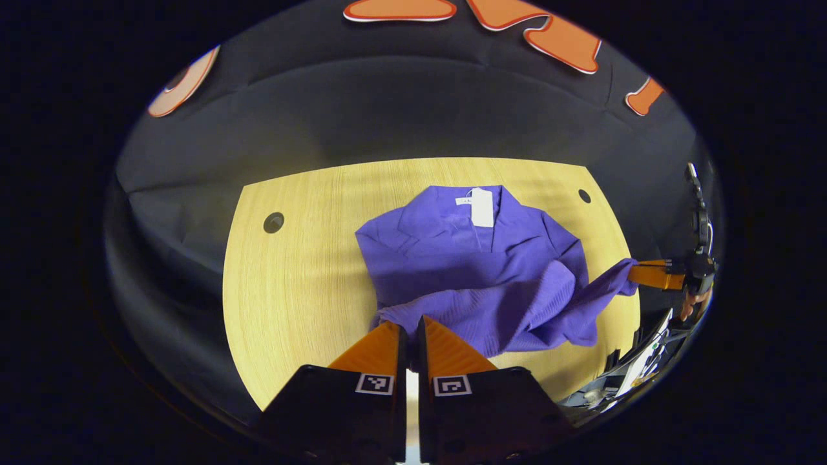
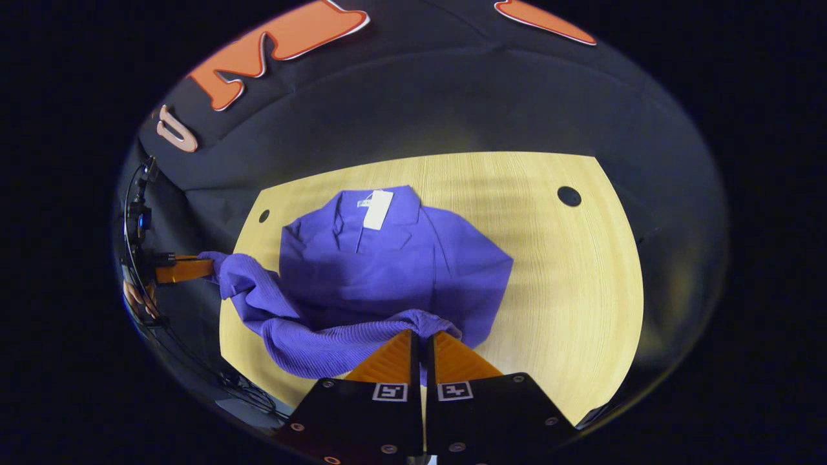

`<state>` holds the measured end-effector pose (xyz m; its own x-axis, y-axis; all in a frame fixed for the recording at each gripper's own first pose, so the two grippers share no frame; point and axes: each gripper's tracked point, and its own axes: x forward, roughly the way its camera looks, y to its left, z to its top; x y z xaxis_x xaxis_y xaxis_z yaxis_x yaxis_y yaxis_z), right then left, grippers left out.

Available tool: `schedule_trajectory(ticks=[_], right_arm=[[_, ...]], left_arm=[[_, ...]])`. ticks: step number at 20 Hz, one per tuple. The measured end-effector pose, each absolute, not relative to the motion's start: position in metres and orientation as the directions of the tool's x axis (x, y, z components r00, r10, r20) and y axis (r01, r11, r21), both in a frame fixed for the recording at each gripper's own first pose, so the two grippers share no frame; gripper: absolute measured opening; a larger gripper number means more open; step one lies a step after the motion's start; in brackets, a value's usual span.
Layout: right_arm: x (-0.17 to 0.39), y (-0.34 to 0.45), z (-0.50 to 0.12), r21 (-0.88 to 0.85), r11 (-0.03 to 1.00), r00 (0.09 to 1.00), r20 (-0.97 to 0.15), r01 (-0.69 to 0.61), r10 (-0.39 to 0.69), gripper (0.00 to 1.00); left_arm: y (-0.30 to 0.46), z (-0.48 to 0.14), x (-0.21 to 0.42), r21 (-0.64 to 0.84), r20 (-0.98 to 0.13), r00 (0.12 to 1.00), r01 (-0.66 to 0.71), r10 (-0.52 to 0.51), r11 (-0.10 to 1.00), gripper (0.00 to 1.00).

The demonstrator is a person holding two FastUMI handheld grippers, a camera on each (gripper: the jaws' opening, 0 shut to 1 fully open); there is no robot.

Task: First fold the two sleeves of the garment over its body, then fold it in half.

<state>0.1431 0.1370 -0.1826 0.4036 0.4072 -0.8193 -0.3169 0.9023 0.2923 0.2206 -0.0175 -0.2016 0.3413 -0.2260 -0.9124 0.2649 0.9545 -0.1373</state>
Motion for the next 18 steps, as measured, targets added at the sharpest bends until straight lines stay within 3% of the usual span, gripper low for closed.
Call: schedule_trajectory(ticks=[9, 11, 13, 15, 16, 17, 18], right_arm=[[0.249, 0.156, -0.219, 0.323, 0.901, 0.324, -0.852, -0.291, 0.411, 0.02], [0.270, 0.164, -0.221, 0.353, 0.900, 0.324, -0.845, -0.257, 0.425, 0.02], [0.300, 0.173, -0.222, 0.401, 0.899, 0.388, -0.811, -0.174, 0.437, 0.02], [0.330, 0.166, -0.220, 0.410, 0.906, 0.468, -0.784, -0.104, 0.408, 0.05], [0.335, 0.158, -0.222, 0.391, 0.916, 0.501, -0.777, -0.093, 0.382, 0.17], [0.340, 0.150, -0.221, 0.371, 0.924, 0.531, -0.766, -0.093, 0.361, 0.10], [0.340, 0.142, -0.218, 0.351, 0.932, 0.554, -0.759, -0.094, 0.342, 0.32]], left_arm=[[-0.041, -0.247, 0.324, 0.005, -0.955, 0.272, 0.420, -0.120, 0.907, 0.08], [-0.037, -0.256, 0.352, 0.082, -0.945, 0.320, 0.432, -0.068, 0.898, 0.08], [-0.032, -0.261, 0.385, 0.164, -0.904, 0.428, 0.369, -0.011, 0.915, 0.08], [-0.034, -0.263, 0.404, 0.196, -0.860, 0.510, 0.303, 0.015, 0.932, 0.18], [-0.037, -0.257, 0.404, 0.188, -0.843, 0.538, 0.271, 0.013, 0.944, 0.19], [-0.036, -0.258, 0.409, 0.190, -0.814, 0.580, 0.237, 0.018, 0.953, 0.30], [-0.039, -0.254, 0.410, 0.183, -0.798, 0.603, 0.218, 0.015, 0.959, 0.41]])
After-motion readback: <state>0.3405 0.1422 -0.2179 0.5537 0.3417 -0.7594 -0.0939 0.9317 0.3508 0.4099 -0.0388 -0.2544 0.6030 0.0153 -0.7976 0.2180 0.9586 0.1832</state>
